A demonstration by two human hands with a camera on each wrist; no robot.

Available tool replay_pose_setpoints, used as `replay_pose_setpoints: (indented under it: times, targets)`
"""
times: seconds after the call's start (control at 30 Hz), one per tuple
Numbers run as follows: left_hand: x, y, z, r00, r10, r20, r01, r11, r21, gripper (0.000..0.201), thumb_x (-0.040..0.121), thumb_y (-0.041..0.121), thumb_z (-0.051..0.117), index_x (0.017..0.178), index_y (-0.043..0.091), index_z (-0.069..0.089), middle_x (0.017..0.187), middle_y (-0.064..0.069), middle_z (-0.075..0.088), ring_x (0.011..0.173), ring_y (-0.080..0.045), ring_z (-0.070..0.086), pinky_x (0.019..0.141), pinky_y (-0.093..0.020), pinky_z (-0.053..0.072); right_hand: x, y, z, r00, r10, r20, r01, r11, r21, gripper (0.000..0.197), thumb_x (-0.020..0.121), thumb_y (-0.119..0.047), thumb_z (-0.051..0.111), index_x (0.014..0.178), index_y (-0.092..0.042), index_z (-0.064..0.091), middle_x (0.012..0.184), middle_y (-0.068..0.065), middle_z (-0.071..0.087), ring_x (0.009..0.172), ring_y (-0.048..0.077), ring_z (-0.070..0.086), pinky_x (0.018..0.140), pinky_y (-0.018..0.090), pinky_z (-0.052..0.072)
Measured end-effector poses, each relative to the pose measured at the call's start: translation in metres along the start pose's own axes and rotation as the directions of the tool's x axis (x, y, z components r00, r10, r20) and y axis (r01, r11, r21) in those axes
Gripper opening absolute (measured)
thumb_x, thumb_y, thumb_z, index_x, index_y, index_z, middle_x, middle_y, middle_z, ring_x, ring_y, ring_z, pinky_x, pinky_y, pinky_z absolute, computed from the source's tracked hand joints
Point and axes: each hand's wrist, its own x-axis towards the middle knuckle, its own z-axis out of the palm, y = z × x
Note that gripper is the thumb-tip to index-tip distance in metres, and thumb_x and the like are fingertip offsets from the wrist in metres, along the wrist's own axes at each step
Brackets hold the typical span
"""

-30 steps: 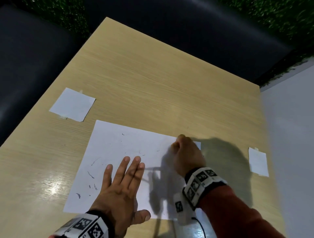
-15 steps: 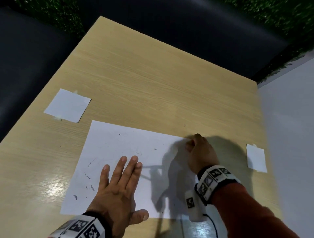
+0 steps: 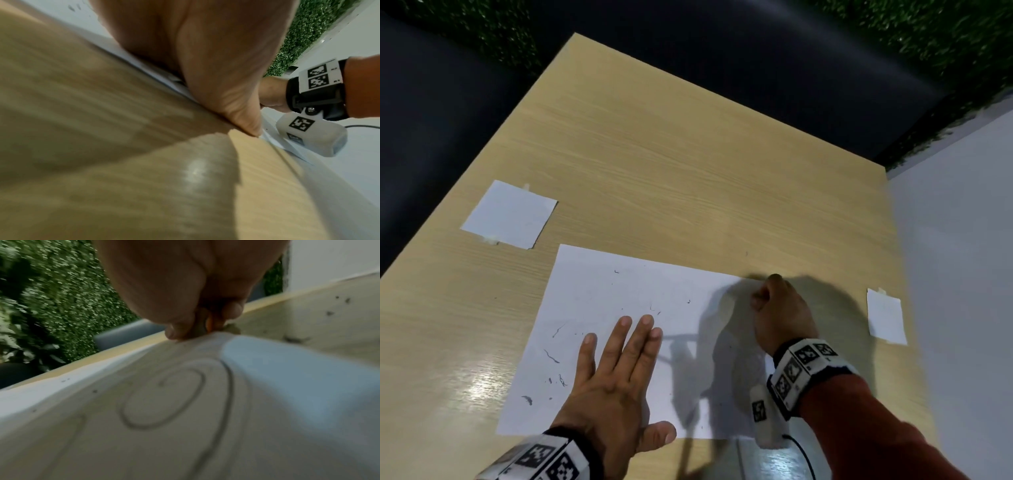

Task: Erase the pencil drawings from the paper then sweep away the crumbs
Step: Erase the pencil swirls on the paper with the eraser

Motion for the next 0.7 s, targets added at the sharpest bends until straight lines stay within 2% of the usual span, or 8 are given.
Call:
replay_pose_setpoints:
  times: [0.07,0.17,0.23,0.33,0.43,0.53,0.63,0.7]
  targets:
    - [0.001,0.001,0.001,1.000,-0.005,0.007,0.005,1.000,-0.005,0.121,0.056,0.087,0.049,0.144,0.005,0.039,0.152,-0.014,0.037,0.140,-0.034,0.030,0.105,-0.059,0.019,-0.021,-0.015,0.006,0.998,-0.055,0.004,0.055,0.998,0.026,0.016,0.089,-0.019,0.049,0.074,-0.020,0.043,0.078,-0.001,0.053,0.073,0.020,0.050,0.061,0.032,0.037]
    - [0.001,0.001,0.000,1.000,0.010,-0.008,-0.010,1.000,0.017,0.117,0.059,0.086,0.046,0.144,0.005,0.040,0.153,-0.015,0.036,0.140,-0.035,0.030,0.104,-0.059,0.020,-0.053,-0.038,0.026,0.960,-0.253,0.117,0.250,0.967,0.045,0.018,0.086,-0.015,0.048,0.071,-0.022,0.040,0.078,-0.003,0.051,0.075,0.018,0.050,0.065,0.035,0.044]
    - [0.000,-0.001,0.000,1.000,0.014,-0.018,-0.014,1.000,0.027,0.116,0.062,0.086,0.045,0.144,0.005,0.040,0.153,-0.015,0.035,0.140,-0.034,0.029,0.104,-0.059,0.021,-0.041,-0.033,0.026,0.955,-0.283,0.089,0.284,0.959,0.002,0.015,0.085,-0.016,0.049,0.074,-0.021,0.041,0.081,0.000,0.054,0.078,0.022,0.052,0.067,0.036,0.045]
    - [0.000,0.001,-0.001,1.000,0.016,-0.018,-0.016,0.999,0.037,0.114,0.064,0.086,0.043,0.144,0.004,0.041,0.153,-0.015,0.036,0.140,-0.033,0.029,0.103,-0.058,0.021,-0.001,-0.010,0.004,0.995,-0.091,0.034,0.092,0.995,-0.036,0.011,0.088,-0.019,0.049,0.079,-0.014,0.047,0.087,0.010,0.061,0.083,0.031,0.057,0.070,0.037,0.046]
    - [-0.001,0.001,-0.002,1.000,0.005,-0.027,-0.004,1.000,0.029,0.112,0.065,0.084,0.042,0.143,0.003,0.044,0.152,-0.016,0.037,0.140,-0.035,0.031,0.102,-0.061,0.022,0.007,-0.002,-0.012,0.998,0.055,-0.003,-0.055,0.998,0.024,0.010,0.089,-0.020,0.048,0.080,-0.014,0.050,0.085,0.008,0.059,0.082,0.030,0.056,0.074,0.039,0.048]
    - [-0.001,0.002,0.001,1.000,-0.001,-0.029,0.001,1.000,0.008,0.112,0.065,0.083,0.044,0.143,0.003,0.042,0.153,-0.016,0.035,0.141,-0.037,0.030,0.103,-0.065,0.021,-0.039,-0.032,0.011,0.995,-0.084,0.046,0.080,0.993,0.084,0.013,0.087,-0.016,0.047,0.074,-0.020,0.045,0.078,-0.003,0.055,0.073,0.019,0.053,0.061,0.032,0.044]
    - [0.000,0.000,0.002,1.000,0.008,-0.017,-0.008,1.000,0.024,0.114,0.065,0.085,0.045,0.144,0.003,0.041,0.154,-0.016,0.034,0.141,-0.038,0.028,0.103,-0.064,0.021,-0.087,-0.054,0.037,0.939,-0.314,0.141,0.308,0.949,0.066,0.011,0.089,-0.018,0.045,0.079,-0.022,0.044,0.083,-0.006,0.052,0.079,0.014,0.048,0.066,0.030,0.041]
    - [0.000,-0.001,0.000,1.000,0.008,-0.013,-0.008,1.000,0.029,0.115,0.064,0.086,0.045,0.144,0.004,0.041,0.154,-0.015,0.034,0.141,-0.036,0.029,0.104,-0.061,0.020,-0.060,-0.039,0.030,0.960,-0.266,0.089,0.265,0.964,0.025,0.012,0.089,-0.020,0.047,0.078,-0.020,0.043,0.086,0.001,0.054,0.082,0.022,0.050,0.066,0.032,0.035]
